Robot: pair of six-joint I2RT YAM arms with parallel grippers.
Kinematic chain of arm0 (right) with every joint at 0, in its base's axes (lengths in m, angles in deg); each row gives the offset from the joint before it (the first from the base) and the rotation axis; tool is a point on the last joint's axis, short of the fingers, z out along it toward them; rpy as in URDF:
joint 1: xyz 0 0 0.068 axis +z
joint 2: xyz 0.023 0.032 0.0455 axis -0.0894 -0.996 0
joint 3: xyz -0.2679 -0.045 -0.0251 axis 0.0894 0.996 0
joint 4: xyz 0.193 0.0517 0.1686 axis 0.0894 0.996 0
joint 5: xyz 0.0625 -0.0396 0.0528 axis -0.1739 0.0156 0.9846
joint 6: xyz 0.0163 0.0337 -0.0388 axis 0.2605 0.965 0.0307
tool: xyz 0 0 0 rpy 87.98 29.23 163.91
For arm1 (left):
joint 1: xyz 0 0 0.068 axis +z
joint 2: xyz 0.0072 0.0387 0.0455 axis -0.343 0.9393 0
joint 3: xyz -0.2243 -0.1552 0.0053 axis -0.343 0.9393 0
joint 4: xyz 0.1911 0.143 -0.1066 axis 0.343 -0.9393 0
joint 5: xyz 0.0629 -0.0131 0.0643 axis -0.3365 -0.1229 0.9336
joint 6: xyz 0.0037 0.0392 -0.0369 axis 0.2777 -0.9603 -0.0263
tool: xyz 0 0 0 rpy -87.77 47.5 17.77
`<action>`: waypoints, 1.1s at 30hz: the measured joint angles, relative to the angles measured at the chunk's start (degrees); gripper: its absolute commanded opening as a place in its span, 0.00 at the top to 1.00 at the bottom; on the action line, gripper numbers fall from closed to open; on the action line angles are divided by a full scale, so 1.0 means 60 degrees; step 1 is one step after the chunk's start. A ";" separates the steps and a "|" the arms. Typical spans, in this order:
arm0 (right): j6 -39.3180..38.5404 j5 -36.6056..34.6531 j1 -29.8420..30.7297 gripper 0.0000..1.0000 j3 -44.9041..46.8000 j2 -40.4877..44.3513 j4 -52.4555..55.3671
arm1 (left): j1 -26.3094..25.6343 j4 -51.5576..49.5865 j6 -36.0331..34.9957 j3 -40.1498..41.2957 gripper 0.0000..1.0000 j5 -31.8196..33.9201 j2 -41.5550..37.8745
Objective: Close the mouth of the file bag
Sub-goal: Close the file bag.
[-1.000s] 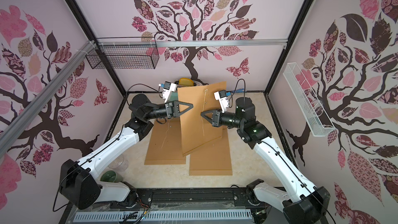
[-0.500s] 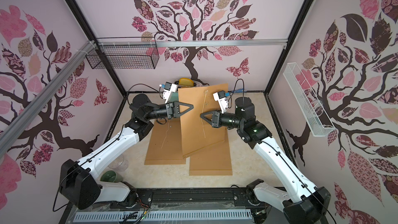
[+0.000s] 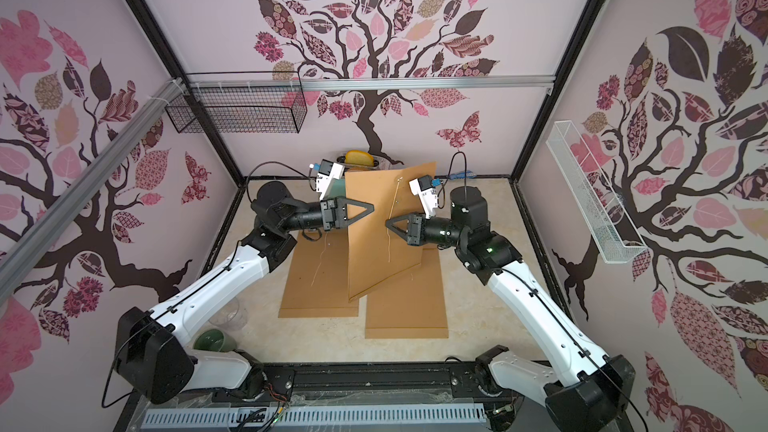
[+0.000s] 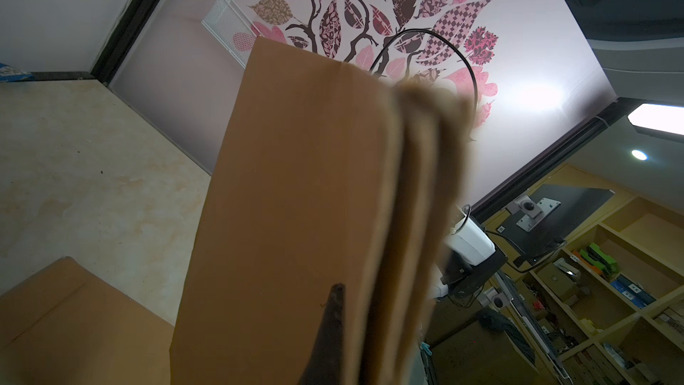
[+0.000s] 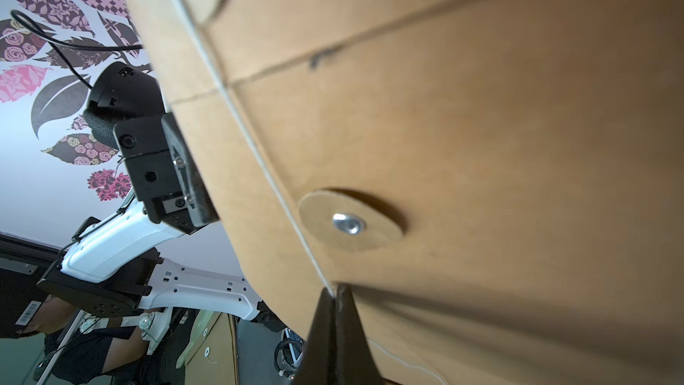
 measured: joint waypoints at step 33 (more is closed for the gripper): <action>-0.2295 -0.3158 0.0284 1.00 -0.1708 0.0401 0.3453 | -0.0062 -0.1723 -0.0215 -0.0474 1.00 0.1319 0.0372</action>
